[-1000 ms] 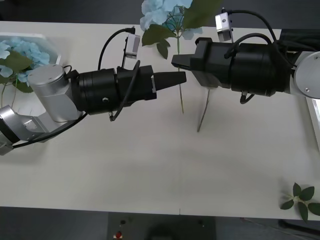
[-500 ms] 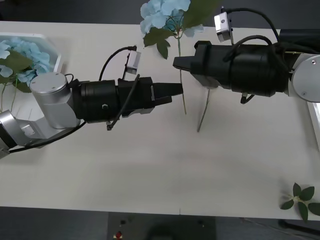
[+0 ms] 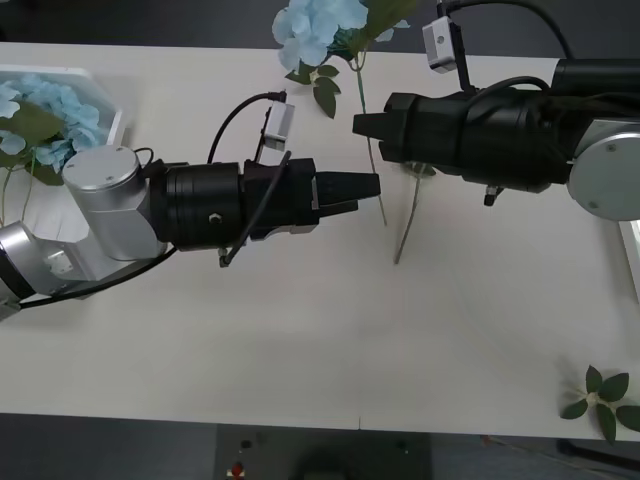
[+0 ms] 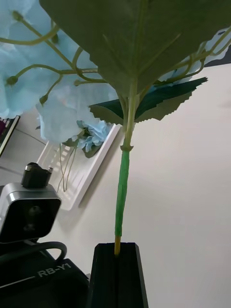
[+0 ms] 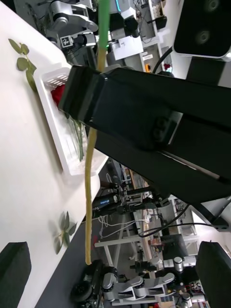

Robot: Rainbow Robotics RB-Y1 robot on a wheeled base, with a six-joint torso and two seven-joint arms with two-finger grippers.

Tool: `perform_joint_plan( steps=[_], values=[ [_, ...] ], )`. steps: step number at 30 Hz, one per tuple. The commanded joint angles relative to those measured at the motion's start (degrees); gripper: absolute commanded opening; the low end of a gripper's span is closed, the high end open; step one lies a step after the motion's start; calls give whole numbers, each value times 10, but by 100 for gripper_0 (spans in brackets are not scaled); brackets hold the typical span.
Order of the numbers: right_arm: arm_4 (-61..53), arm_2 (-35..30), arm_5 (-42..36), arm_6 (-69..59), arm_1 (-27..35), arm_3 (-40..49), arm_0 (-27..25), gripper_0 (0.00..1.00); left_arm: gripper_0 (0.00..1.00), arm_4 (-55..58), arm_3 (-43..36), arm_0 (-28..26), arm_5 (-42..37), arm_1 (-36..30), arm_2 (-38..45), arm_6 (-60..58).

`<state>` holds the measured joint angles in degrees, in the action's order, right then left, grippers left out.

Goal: Put the red flowers into the right box and the blue flowers into the left box

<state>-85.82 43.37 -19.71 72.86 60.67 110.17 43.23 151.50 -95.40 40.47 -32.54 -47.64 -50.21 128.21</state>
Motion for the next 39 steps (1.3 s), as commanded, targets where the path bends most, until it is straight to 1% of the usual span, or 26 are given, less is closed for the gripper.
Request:
perform_joint_plan(
  steps=[1,9,15,16,17,18,19,38,39],
  values=[
    [-7,-6,6,7,-3,25,24,0,100,0,-15,22,-3,0,-13,-31],
    [-23,-6,-1,-5,-4,36,25,0,100,-28,-9,24,4,4,-17,-31],
    [-58,-6,-9,-5,-4,45,24,0,100,-51,6,38,7,23,-17,-32],
    [-57,-6,-9,-5,-3,48,24,0,90,-51,13,40,6,27,-17,-31],
    [-58,-6,-9,-6,-4,49,24,0,68,-52,17,40,6,30,-17,-29],
    [-57,-5,-9,-7,-4,50,24,0,40,-54,20,41,7,31,-17,-28],
    [-58,-5,-9,-8,-4,51,24,0,0,-59,21,41,7,31,-17,-28],
    [-56,6,-9,-5,-10,51,24,1,0,-69,21,40,10,29,-17,-20],
    [-56,6,-9,-5,-10,51,24,18,0,-69,21,40,10,29,-17,-20]
  ],
)
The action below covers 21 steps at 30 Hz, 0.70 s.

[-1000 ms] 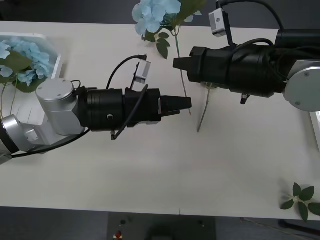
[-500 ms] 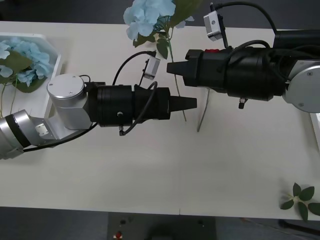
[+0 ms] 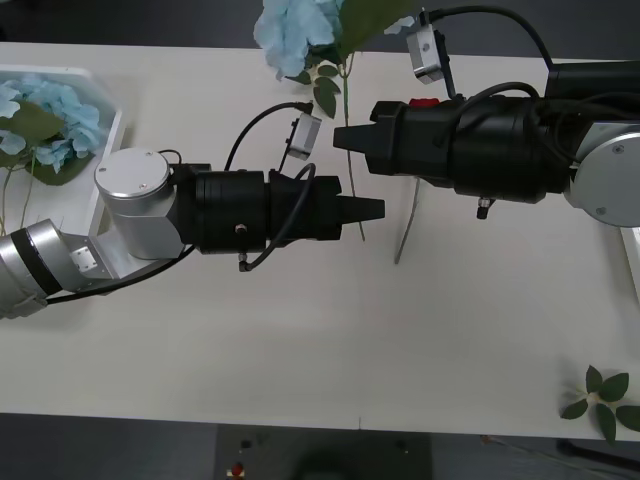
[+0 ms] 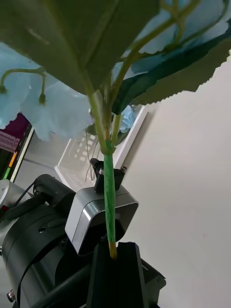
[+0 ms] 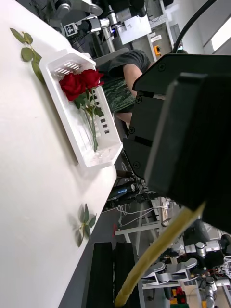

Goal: Put the red flowers into the right box and the blue flowers into the left box

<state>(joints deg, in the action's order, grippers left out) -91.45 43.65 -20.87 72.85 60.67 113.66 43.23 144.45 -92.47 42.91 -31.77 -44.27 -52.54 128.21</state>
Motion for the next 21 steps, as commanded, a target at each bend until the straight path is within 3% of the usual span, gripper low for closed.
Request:
perform_joint_plan(
  steps=[1,3,4,14,21],
  values=[
    [0,3,2,-5,-10,17,24,36,0,1,-9,15,2,-5,6,-19],
    [0,3,2,-5,-10,17,24,96,0,1,-9,16,2,-5,6,-18],
    [0,3,2,-5,-10,17,24,100,0,1,-10,15,2,-5,6,-18],
    [0,3,2,-5,-10,17,24,100,0,2,-17,16,-3,-40,11,-14],
    [-13,6,5,-8,-6,13,20,100,0,22,-34,16,-10,-103,30,-7]
  ],
)
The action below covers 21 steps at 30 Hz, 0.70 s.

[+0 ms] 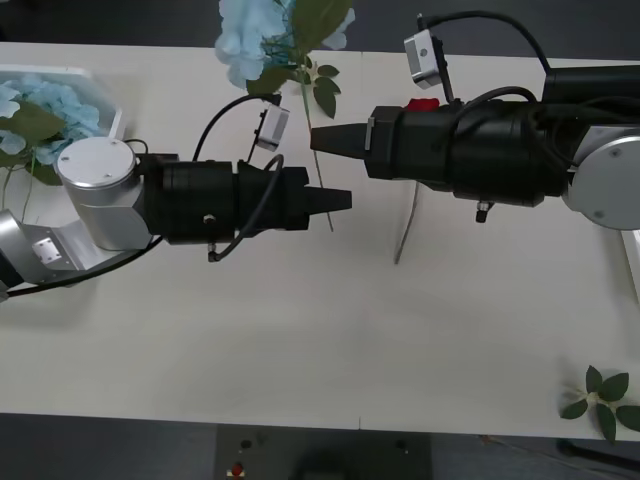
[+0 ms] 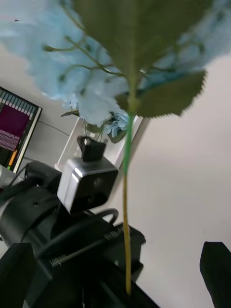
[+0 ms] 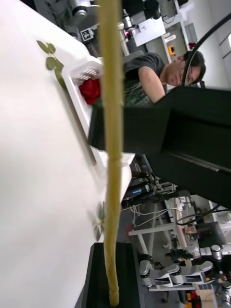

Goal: Put the red flowers into the right box and the blue flowers into the left box

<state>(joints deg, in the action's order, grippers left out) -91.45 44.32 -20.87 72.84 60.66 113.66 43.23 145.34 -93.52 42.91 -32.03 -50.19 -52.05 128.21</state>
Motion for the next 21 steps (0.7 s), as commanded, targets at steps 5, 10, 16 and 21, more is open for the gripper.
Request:
perform_joint_plan(
  steps=[5,10,16,21],
  values=[
    [-67,-57,-62,-2,33,10,19,100,0,41,-32,16,-13,-101,34,4],
    [-200,-177,-247,2,62,-51,12,100,0,54,-27,16,-15,-169,45,7],
    [-221,-296,-501,-10,59,-185,16,100,0,54,21,16,-18,-240,55,11],
    [-127,-345,-668,-80,25,-259,45,100,0,54,81,9,-21,-292,55,18]
  ],
)
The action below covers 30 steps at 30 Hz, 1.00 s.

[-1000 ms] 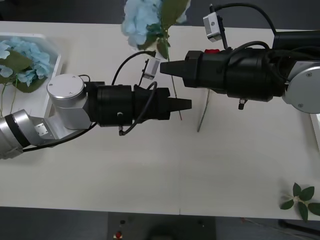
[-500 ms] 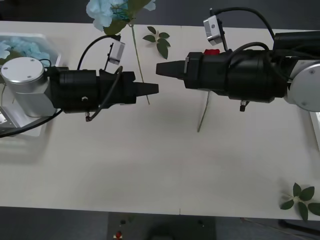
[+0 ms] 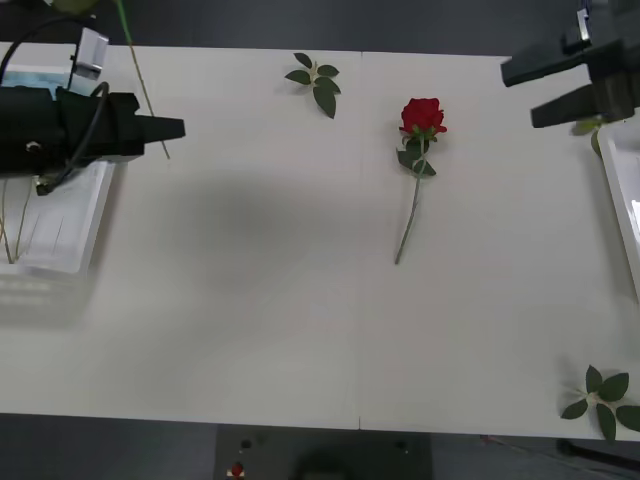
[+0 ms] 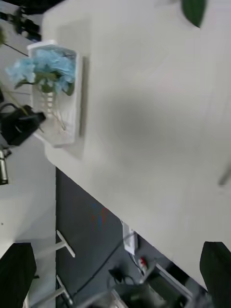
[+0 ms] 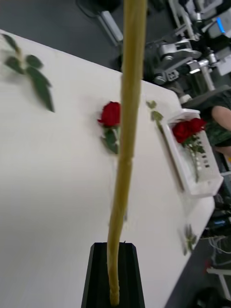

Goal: Put the red flowers into the right box and the blue flowers into the left box

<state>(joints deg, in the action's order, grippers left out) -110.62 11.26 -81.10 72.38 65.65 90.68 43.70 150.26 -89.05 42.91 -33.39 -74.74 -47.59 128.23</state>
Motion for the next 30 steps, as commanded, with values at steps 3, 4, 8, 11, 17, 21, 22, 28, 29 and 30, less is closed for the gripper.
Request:
perform_joint_plan(
  steps=[3,4,8,11,17,21,22,28,29,30],
  values=[
    [149,-15,-113,-131,-47,-34,61,100,0,4,79,4,-11,-78,10,22],
    [169,-14,-118,-149,-54,-34,67,100,0,4,92,3,-13,-85,10,24],
    [258,2,-115,-231,-105,-33,90,100,0,4,170,-3,-55,-96,10,32],
    [317,27,-87,-278,-140,-33,101,100,0,4,245,0,-96,-95,10,61],
    [434,109,10,-356,-199,-45,105,100,0,-49,373,8,-160,-76,10,110],
    [495,162,68,-369,-235,-88,105,100,0,-134,424,16,-181,-58,10,113],
    [509,175,82,-371,-243,-102,105,100,0,-155,425,16,-182,-57,10,111],
    [588,209,167,-385,-303,-192,105,100,0,-233,422,15,-182,-51,-4,86],
    [603,210,176,-387,-315,-208,105,100,0,-234,421,15,-182,-50,-15,72],
    [614,209,184,-389,-321,-219,105,100,0,-234,421,15,-182,-48,-24,61]
  ],
)
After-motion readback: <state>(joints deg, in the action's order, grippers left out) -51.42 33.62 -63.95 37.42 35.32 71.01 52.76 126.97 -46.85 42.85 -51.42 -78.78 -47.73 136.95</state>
